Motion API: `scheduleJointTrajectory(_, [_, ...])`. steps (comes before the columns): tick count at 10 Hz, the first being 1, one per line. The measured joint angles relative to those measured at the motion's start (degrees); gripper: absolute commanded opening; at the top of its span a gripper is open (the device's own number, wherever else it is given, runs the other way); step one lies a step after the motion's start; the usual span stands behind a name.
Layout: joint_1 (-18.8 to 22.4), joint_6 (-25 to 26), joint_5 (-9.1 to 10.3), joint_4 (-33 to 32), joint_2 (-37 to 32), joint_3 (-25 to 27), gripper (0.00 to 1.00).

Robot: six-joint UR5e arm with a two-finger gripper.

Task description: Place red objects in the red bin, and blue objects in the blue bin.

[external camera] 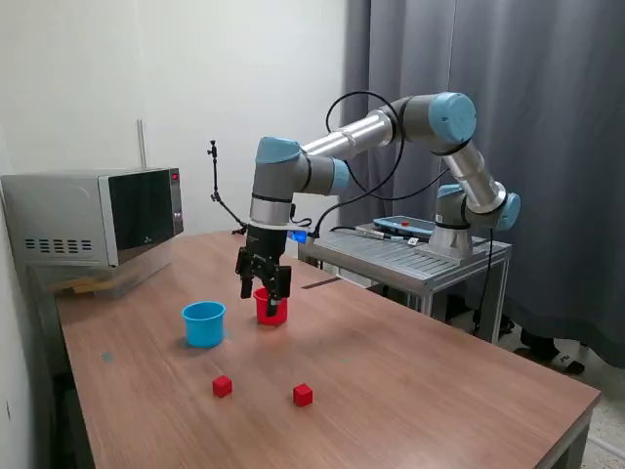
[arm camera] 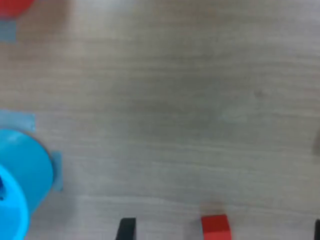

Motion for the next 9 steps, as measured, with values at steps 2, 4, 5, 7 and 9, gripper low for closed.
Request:
scheduleJointTrajectory(2, [-0.4,-0.5,0.12,0.0,3.3,-3.1,1.0])
scheduleJointTrajectory(4, [-0.8,-0.7,0.15,0.1,5.8,-5.8,1.0])
scheduleJointTrajectory(5, [-0.7,-0.7,0.18,0.0,7.0,-7.1,1.0])
scheduleJointTrajectory(7, [-0.4,-0.7,0.72,-1.2,8.4,-9.0,1.0])
scheduleJointTrajectory(9, [-0.1,-0.8,3.03,-2.8,8.8,-9.8,1.0])
